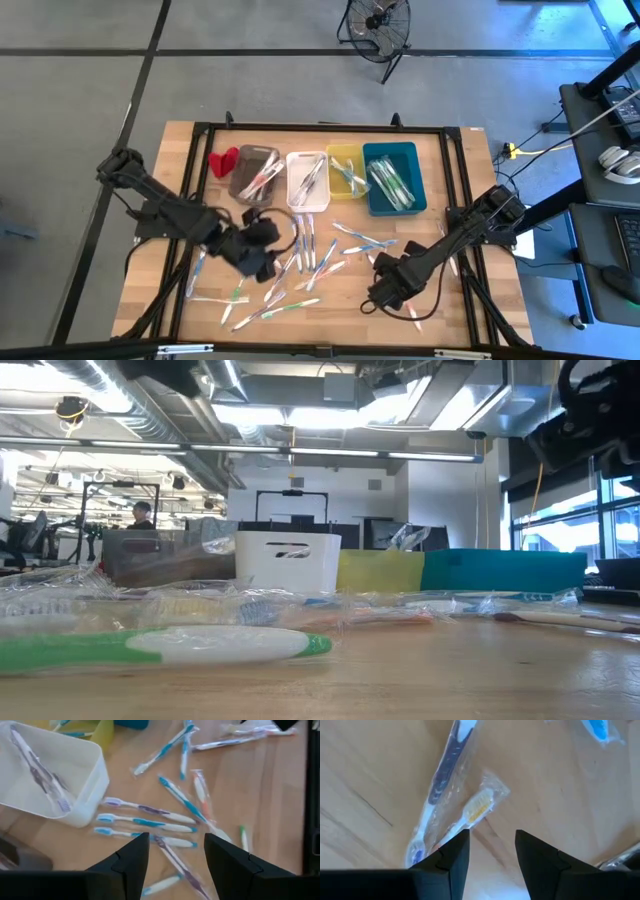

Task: Pick & Place Toothbrushes
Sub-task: Put the right orange toothbrush into the black bin

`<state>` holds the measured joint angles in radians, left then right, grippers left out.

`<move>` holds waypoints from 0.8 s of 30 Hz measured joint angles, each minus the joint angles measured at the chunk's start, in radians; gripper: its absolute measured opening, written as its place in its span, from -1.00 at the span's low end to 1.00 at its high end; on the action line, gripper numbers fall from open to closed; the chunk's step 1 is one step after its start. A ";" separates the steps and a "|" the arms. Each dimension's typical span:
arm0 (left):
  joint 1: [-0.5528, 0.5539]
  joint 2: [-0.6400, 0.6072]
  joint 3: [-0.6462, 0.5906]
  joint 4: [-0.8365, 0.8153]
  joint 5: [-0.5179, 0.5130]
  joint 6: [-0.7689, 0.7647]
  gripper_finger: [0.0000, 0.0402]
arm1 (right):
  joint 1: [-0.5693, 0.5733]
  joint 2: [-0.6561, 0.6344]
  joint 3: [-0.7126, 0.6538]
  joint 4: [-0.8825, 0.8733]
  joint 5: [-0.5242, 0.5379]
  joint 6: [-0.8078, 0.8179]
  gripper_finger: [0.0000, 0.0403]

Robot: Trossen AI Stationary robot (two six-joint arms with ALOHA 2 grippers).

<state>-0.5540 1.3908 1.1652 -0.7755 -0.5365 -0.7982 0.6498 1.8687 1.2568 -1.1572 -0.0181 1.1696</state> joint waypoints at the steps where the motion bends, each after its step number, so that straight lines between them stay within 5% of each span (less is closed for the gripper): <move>1: -0.023 0.004 0.000 -0.002 -0.023 -0.017 -0.07 | 0.000 0.000 0.000 0.001 -0.002 0.002 -0.20; 11: -0.178 0.041 -0.038 0.009 -0.158 -0.154 -0.09 | 0.000 0.000 0.000 0.070 -0.017 -0.001 -0.06; 24: -0.219 0.124 -0.056 0.050 -0.203 -0.185 -0.09 | 0.001 0.000 -0.061 0.110 0.016 0.032 0.06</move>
<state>-0.7727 1.5143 1.1091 -0.7260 -0.7393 -0.9833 0.6506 1.8687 1.1953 -1.0472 -0.0016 1.2016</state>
